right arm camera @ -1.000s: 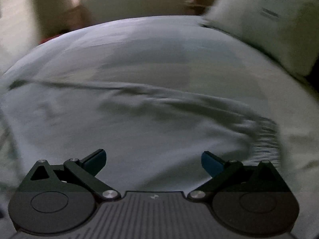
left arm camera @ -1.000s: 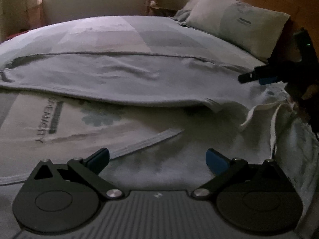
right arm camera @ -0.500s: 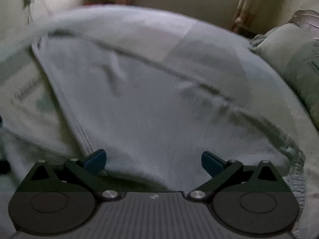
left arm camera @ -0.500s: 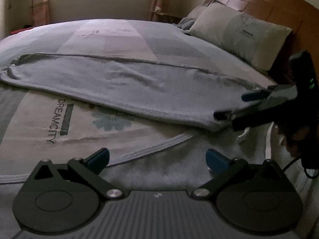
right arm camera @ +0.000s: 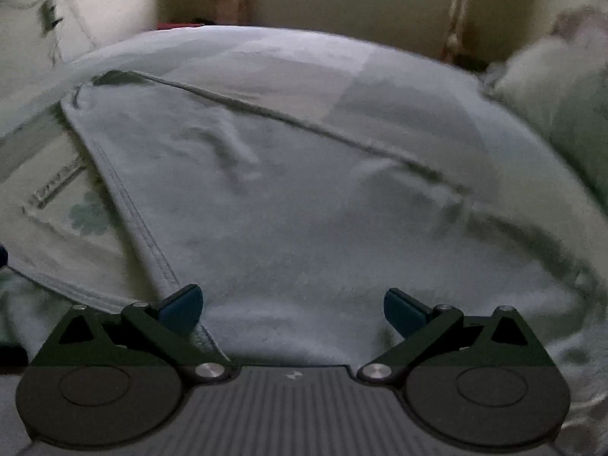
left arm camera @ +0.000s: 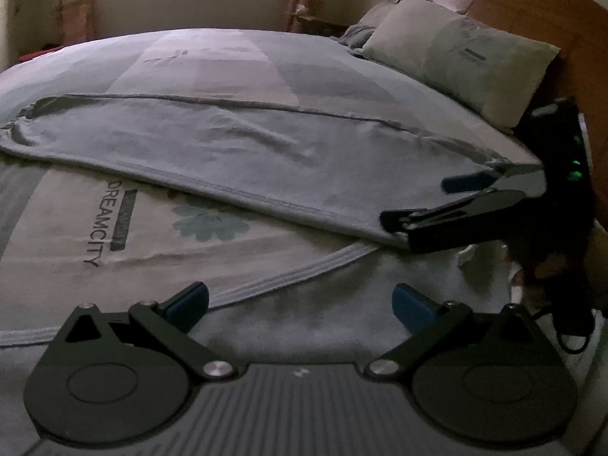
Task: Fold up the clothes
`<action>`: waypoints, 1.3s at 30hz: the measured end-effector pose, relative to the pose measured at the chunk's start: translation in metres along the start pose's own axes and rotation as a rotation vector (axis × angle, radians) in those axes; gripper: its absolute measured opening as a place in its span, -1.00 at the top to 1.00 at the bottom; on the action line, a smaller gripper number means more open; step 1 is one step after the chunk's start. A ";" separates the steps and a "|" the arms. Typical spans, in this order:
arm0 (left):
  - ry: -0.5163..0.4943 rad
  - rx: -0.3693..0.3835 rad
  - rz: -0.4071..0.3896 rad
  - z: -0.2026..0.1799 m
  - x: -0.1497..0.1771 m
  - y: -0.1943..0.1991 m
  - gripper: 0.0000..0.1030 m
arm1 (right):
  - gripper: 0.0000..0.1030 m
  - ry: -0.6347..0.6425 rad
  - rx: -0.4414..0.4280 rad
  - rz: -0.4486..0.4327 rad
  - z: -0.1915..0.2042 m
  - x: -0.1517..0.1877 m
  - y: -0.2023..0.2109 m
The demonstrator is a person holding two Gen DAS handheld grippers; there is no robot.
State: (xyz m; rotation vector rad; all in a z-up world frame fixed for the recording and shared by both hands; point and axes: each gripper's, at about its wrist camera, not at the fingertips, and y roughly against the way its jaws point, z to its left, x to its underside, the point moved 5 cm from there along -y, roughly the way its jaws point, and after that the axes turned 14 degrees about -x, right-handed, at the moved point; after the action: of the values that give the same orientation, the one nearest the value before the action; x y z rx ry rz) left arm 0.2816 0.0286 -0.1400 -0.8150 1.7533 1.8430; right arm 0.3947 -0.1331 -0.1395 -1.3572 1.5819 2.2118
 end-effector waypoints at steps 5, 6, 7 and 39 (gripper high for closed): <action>-0.014 0.005 0.010 -0.004 0.002 -0.001 -0.98 | -1.00 -0.051 0.023 -0.018 -0.010 0.014 0.041; -0.019 0.008 0.012 -0.007 0.002 -0.002 -0.98 | -1.00 -0.068 0.026 -0.024 -0.013 0.018 0.050; -0.026 0.014 0.016 -0.010 0.003 -0.002 -0.98 | -1.00 -0.092 0.033 -0.020 -0.016 0.025 0.060; -0.272 0.118 -0.040 -0.100 0.024 0.032 -0.98 | -1.00 -0.335 0.131 0.007 0.046 0.161 0.127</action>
State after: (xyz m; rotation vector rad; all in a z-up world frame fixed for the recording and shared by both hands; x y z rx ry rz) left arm 0.2519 -0.0751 -0.1345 -0.5221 1.6423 1.7152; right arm 0.2029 -0.2165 -0.1599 -0.8910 1.5735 2.1546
